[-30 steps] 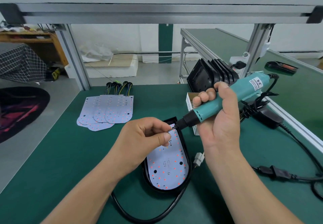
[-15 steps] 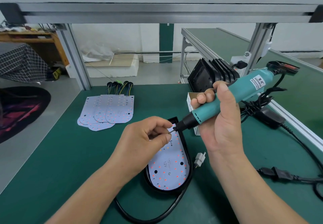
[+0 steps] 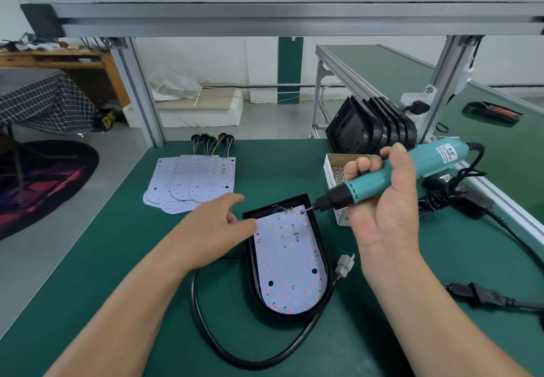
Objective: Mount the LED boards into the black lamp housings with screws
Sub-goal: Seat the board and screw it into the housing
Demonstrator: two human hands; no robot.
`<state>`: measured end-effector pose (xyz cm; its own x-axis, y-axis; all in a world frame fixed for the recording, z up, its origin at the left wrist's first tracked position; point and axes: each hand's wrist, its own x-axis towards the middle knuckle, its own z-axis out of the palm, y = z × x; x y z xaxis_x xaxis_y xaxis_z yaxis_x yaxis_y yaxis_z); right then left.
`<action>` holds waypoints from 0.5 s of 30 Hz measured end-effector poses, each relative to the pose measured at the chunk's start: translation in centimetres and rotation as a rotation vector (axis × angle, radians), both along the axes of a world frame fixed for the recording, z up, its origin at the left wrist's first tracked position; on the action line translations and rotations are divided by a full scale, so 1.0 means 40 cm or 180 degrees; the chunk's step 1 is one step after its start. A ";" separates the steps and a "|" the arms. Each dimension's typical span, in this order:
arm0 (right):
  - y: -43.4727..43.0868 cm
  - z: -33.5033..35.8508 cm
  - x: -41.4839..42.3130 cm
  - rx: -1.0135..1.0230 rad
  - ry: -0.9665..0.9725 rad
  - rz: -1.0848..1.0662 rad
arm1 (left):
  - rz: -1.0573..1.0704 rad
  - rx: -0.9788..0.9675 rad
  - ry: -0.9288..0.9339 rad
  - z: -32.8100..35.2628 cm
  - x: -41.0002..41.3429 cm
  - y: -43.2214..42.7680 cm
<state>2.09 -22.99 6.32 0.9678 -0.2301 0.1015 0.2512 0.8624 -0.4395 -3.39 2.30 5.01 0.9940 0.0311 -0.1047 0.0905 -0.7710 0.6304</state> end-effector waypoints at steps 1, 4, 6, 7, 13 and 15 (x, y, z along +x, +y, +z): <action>0.001 -0.001 -0.001 -0.0053 0.0008 -0.0008 | -0.0128 0.0015 0.0156 -0.002 -0.006 -0.012; 0.009 -0.002 -0.002 -0.0247 -0.0001 -0.0024 | -0.0226 0.0486 0.0113 -0.016 -0.013 -0.057; 0.015 -0.001 -0.003 -0.0348 -0.0028 -0.0034 | -0.0109 0.0461 0.0028 -0.023 -0.013 -0.072; 0.017 0.000 -0.004 -0.0392 -0.0058 -0.0025 | -0.0093 0.0340 0.0008 -0.026 -0.012 -0.075; 0.038 -0.006 -0.006 -0.0704 -0.0260 0.0055 | -0.0128 -0.0657 -0.0010 -0.051 -0.013 -0.124; 0.048 -0.002 -0.006 -0.0853 -0.0295 0.0030 | -0.0105 -0.0843 -0.0018 -0.064 -0.013 -0.135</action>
